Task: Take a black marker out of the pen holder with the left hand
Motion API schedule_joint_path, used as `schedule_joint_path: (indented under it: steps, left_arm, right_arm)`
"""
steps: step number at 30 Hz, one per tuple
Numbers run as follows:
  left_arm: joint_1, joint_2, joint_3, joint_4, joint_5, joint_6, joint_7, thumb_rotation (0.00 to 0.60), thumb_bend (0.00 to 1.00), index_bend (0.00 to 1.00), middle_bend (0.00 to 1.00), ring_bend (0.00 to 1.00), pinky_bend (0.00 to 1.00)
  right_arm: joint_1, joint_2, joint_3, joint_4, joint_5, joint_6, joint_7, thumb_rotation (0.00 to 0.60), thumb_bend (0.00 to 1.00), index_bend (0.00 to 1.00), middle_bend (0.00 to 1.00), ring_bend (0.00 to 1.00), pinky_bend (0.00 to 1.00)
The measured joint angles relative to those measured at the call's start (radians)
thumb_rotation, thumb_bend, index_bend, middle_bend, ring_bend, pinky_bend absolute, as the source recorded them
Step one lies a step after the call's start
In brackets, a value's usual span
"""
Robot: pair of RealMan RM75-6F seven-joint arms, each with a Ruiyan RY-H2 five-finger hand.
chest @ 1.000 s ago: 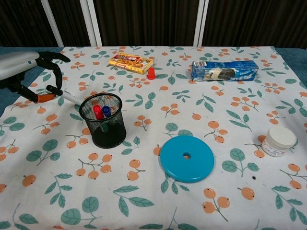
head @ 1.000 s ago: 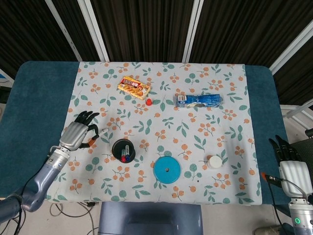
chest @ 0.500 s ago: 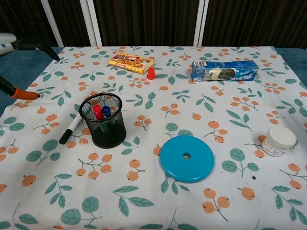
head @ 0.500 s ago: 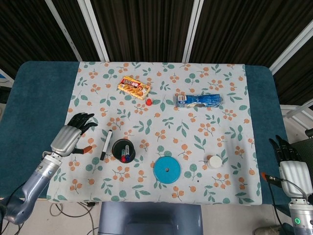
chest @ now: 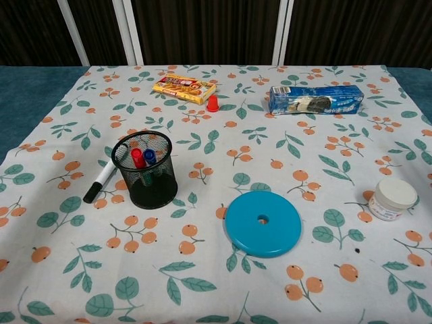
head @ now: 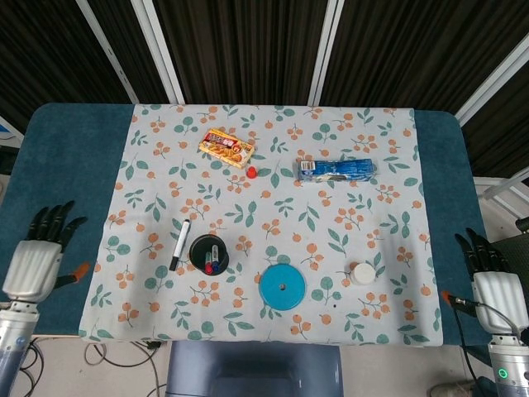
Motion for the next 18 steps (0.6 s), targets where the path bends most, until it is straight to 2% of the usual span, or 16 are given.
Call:
schedule_joint_path:
  steps: [3,7,18]
  left_arm:
    - [0.053,0.011,0.021,-0.001,-0.034,0.023,-0.003,0.600,0.17,0.16,0.00,0.00,0.00]
    - [0.067,0.014,0.027,0.022,-0.056,0.001,-0.051,0.600,0.17,0.14,0.00,0.00,0.00]
    - [0.096,-0.007,-0.008,0.098,0.004,0.057,-0.146,0.600,0.17,0.13,0.00,0.00,0.00]
  right_arm:
    - [0.001,-0.002,-0.001,0.001,-0.005,0.002,-0.004,0.600,0.10,0.10,0.02,0.07,0.19]
    - [0.001,-0.003,-0.001,0.003,-0.008,0.004,-0.005,0.600,0.10,0.10,0.02,0.07,0.19]
    - [0.000,-0.001,-0.003,0.003,-0.015,0.008,0.004,0.600,0.10,0.10,0.02,0.07,0.19]
